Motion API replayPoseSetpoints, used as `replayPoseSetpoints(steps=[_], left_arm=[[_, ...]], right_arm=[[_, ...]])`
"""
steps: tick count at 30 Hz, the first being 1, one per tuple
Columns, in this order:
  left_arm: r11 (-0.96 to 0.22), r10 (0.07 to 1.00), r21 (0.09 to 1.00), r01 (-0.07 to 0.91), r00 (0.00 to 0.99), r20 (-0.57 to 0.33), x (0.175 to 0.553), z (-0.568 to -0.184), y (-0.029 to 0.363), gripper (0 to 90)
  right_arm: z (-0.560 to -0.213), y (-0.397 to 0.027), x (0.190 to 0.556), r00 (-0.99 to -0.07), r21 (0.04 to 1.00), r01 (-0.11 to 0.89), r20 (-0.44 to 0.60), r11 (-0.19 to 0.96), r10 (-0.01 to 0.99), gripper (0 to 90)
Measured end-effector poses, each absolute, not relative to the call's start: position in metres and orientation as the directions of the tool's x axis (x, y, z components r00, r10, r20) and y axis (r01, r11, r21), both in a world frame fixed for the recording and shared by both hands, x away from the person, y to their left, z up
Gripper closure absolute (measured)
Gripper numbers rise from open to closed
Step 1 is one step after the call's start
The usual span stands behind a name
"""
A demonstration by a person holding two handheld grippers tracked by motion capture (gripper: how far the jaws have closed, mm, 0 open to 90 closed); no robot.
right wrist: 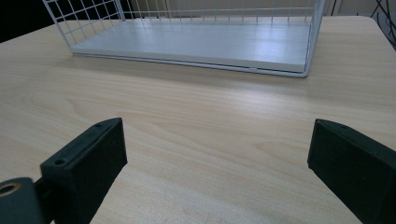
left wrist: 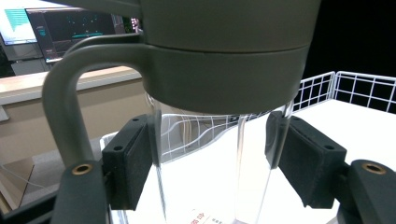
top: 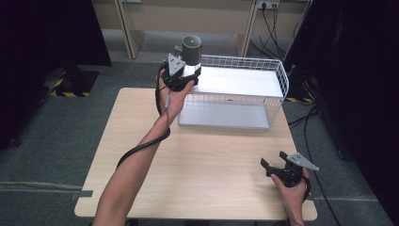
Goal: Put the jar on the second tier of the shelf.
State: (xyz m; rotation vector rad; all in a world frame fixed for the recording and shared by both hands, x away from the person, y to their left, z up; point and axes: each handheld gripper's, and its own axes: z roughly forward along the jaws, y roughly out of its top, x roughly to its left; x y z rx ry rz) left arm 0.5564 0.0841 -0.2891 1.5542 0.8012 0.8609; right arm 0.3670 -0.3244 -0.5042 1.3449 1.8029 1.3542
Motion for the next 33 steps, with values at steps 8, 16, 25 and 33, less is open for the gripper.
replayPoseSetpoints(steps=[8, 16, 25, 33], left_arm=[[-0.13, 0.86, 0.99, 0.045, 0.502, 0.09, 0.56, -0.29, 0.084, 30.4], [-0.131, 0.858, 0.99, 0.052, 0.506, 0.087, 0.562, -0.293, 0.082, 30.4], [-0.1, 0.856, 0.992, 0.077, 0.514, 0.046, 0.567, -0.294, 0.085, 30.3], [-0.096, 0.854, 0.992, 0.085, 0.519, 0.038, 0.569, -0.293, 0.086, 30.2]], right_arm=[[-0.504, -0.325, 0.367, -0.38, 0.915, 0.403, 0.156, 0.011, 0.912, 4.8], [-0.504, -0.325, 0.367, -0.381, 0.915, 0.404, 0.156, 0.012, 0.911, 4.8], [-0.504, -0.324, 0.367, -0.382, 0.915, 0.403, 0.156, 0.012, 0.911, 4.8], [-0.504, -0.324, 0.367, -0.384, 0.916, 0.401, 0.153, 0.015, 0.911, 4.8]])
